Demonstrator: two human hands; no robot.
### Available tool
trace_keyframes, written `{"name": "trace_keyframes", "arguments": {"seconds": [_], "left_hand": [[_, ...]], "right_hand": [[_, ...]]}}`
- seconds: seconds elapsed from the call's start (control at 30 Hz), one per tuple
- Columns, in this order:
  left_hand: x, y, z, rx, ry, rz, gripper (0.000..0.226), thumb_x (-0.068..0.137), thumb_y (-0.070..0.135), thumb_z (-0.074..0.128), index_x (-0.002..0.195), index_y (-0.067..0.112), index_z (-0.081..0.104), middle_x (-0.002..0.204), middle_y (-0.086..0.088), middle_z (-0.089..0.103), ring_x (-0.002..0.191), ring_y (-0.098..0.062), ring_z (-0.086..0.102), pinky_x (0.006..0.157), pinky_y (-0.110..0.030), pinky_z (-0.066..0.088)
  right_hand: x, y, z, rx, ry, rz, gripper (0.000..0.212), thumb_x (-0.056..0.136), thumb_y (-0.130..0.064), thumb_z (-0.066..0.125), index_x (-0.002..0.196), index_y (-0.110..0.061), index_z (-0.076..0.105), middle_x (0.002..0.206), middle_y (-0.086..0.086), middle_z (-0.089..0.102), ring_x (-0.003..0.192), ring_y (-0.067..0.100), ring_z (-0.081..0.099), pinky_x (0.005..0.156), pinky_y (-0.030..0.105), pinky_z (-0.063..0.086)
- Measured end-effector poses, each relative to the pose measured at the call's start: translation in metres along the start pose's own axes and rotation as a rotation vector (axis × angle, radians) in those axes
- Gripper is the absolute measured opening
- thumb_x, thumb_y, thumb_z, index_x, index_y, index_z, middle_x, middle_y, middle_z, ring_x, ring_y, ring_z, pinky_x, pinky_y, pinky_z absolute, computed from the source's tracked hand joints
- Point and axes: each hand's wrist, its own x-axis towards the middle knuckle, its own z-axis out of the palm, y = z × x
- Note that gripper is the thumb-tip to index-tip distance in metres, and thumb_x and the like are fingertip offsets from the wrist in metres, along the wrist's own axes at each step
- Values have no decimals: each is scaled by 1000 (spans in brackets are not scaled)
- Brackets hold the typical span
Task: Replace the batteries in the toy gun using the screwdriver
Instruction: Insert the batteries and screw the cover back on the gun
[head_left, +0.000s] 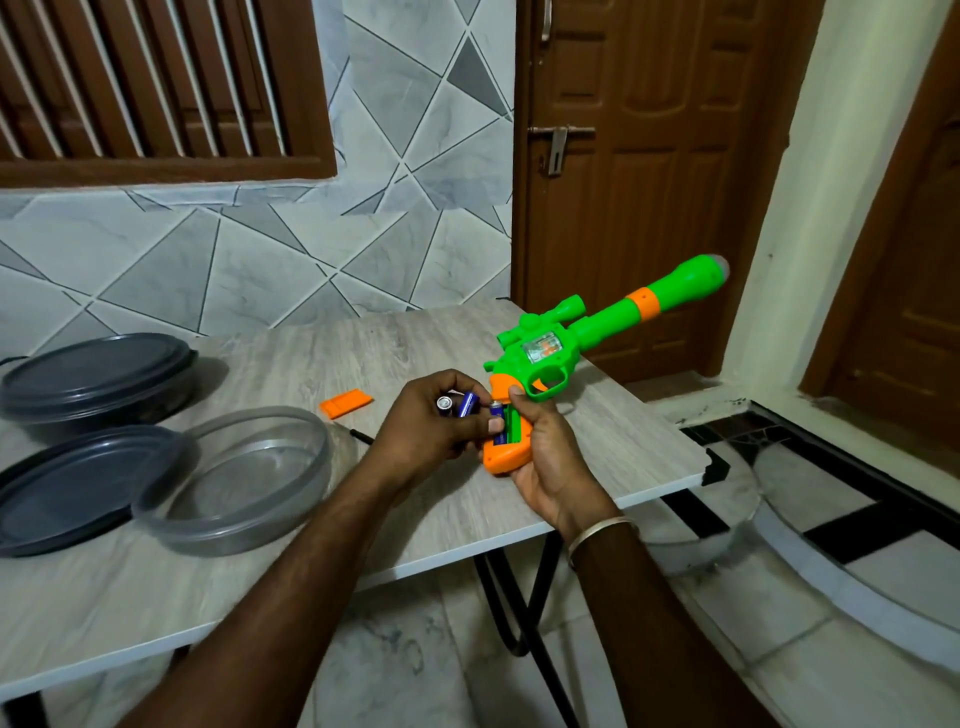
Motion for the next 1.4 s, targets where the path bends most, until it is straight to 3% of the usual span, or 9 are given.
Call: {"name": "trace_keyframes", "arguments": {"seconds": [0.13, 0.27, 0.4, 0.6, 0.87, 1.0, 1.13, 1.3, 1.4], "left_hand": [[-3, -1, 8, -51, 101, 0, 20, 79, -1, 80, 96, -3, 70, 63, -8, 65, 48, -13, 53, 43, -20, 39], [5, 5, 8, -172, 197, -78, 17, 81, 1, 80, 96, -2, 73, 61, -8, 62, 49, -15, 47, 45, -19, 35], [5, 9, 10, 42, 109, -137, 10, 80, 6, 82, 88, 2, 78, 58, -7, 65, 44, -10, 49, 44, -20, 37], [6, 2, 15, 335, 184, -42, 6, 76, 13, 83, 75, 9, 79, 59, -5, 70, 45, -5, 55, 50, -20, 44], [4, 2, 26, 492, 236, 88, 8, 75, 15, 84, 74, 11, 77, 66, -2, 73, 61, -10, 67, 62, -29, 54], [-2, 0, 15, 374, 115, 79, 11, 79, 22, 84, 84, 12, 81, 65, 0, 72, 52, -3, 59, 53, -20, 45], [-5, 4, -3, 314, -53, 19, 23, 79, 19, 84, 101, 16, 81, 62, 0, 67, 46, -4, 46, 49, -15, 37], [-2, 5, -12, 446, -127, 73, 30, 82, 22, 82, 111, 18, 79, 80, 5, 75, 50, -1, 52, 52, -12, 41], [-1, 1, -8, 535, -57, 158, 28, 82, 23, 82, 110, 19, 79, 85, 9, 73, 61, 6, 60, 60, -8, 41]], "right_hand": [[0, 0, -1, -5, 0, 8, 38, 101, -21, 44, 136, -10, 53, 97, 9, 72, 74, 17, 70, 60, 30, 55], [1, 2, 0, -16, 31, -1, 41, 101, -23, 45, 139, -9, 51, 104, 17, 65, 72, 21, 63, 54, 28, 53], [4, 3, -2, 0, 27, -8, 39, 100, -21, 48, 138, -13, 52, 122, 18, 64, 84, 22, 67, 64, 31, 54], [3, 1, -2, 50, -7, 0, 21, 100, -17, 46, 117, -18, 59, 89, 12, 65, 67, 22, 63, 67, 35, 49], [1, 2, 0, 73, 18, -15, 40, 100, -15, 48, 139, -9, 50, 132, 21, 60, 95, 23, 68, 72, 34, 59], [3, 1, -2, 58, 39, 24, 37, 99, -19, 49, 135, -10, 52, 113, 17, 65, 78, 18, 67, 70, 33, 54], [3, 0, -3, 23, 30, 57, 20, 101, -21, 46, 118, -15, 55, 74, 2, 66, 52, 9, 62, 45, 20, 46], [2, 0, -2, 14, 25, 60, 14, 101, -23, 46, 107, -18, 58, 81, 5, 61, 52, 9, 59, 48, 19, 44], [1, 0, -1, 22, 28, 67, 24, 101, -23, 47, 121, -16, 57, 88, 6, 65, 60, 11, 65, 54, 24, 50]]}}
